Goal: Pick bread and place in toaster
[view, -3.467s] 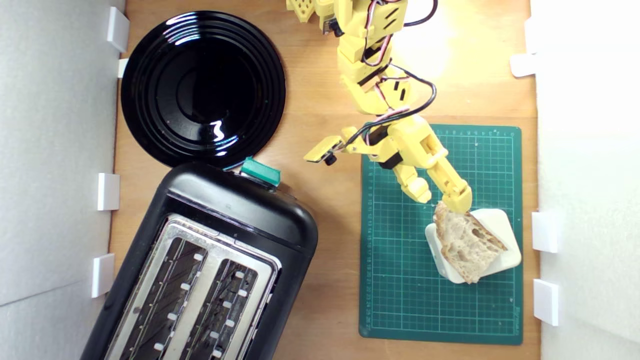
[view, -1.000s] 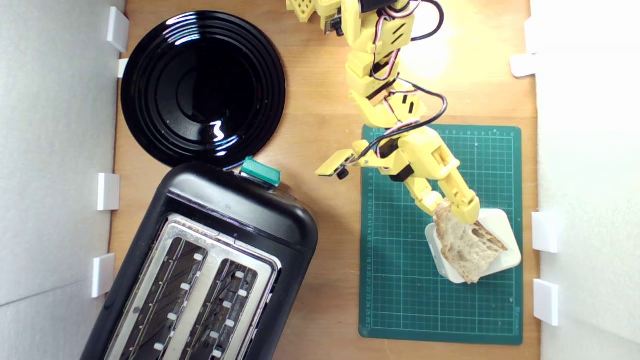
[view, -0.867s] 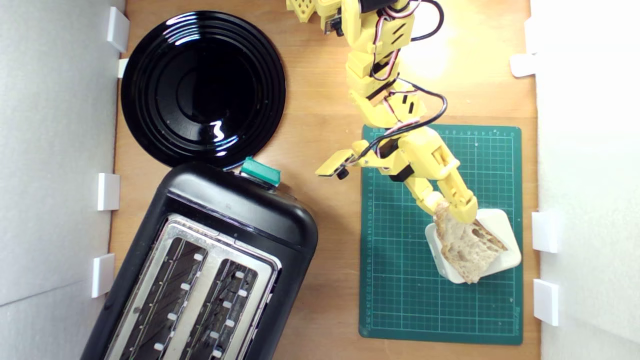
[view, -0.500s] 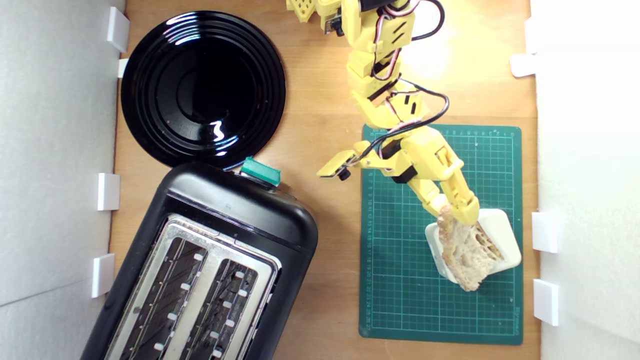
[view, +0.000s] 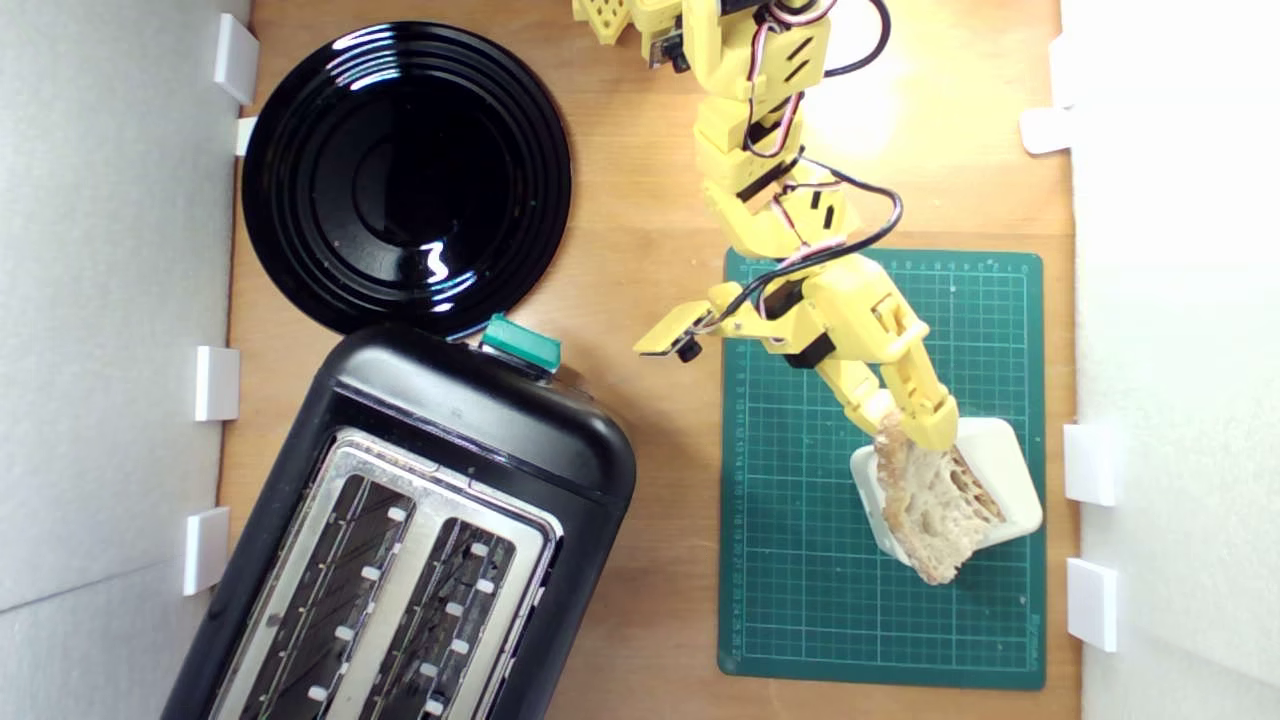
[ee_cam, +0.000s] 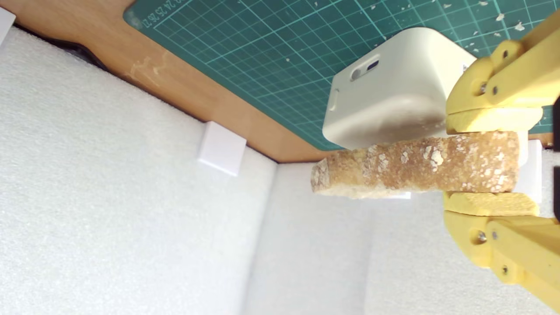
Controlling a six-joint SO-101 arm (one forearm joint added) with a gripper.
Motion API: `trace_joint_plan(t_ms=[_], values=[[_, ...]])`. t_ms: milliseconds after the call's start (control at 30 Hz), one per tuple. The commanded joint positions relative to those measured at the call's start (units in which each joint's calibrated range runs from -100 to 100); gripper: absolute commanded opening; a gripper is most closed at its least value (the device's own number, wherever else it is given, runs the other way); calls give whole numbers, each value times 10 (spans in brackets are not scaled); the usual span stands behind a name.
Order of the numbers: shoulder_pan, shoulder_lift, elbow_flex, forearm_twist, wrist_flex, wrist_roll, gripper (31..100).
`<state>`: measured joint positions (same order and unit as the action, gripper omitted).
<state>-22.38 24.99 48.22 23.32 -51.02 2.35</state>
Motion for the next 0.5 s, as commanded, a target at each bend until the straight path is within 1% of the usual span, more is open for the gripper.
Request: trace_joint_plan(t_ms=[0,100,200,300,400,433,467], values=[[-3,-54,-11,-4,8,-24,562],[6,-110,-11,-4,23,-33,562],[13,-166,-13,-4,93,-37,562],[23,-249,-11,-4,149,-37,562],[30,-323,-14,-5,193,-37,562],[38,-358,-13,-5,207,-37,562],[39,-370,-13,-5,212,-37,562]])
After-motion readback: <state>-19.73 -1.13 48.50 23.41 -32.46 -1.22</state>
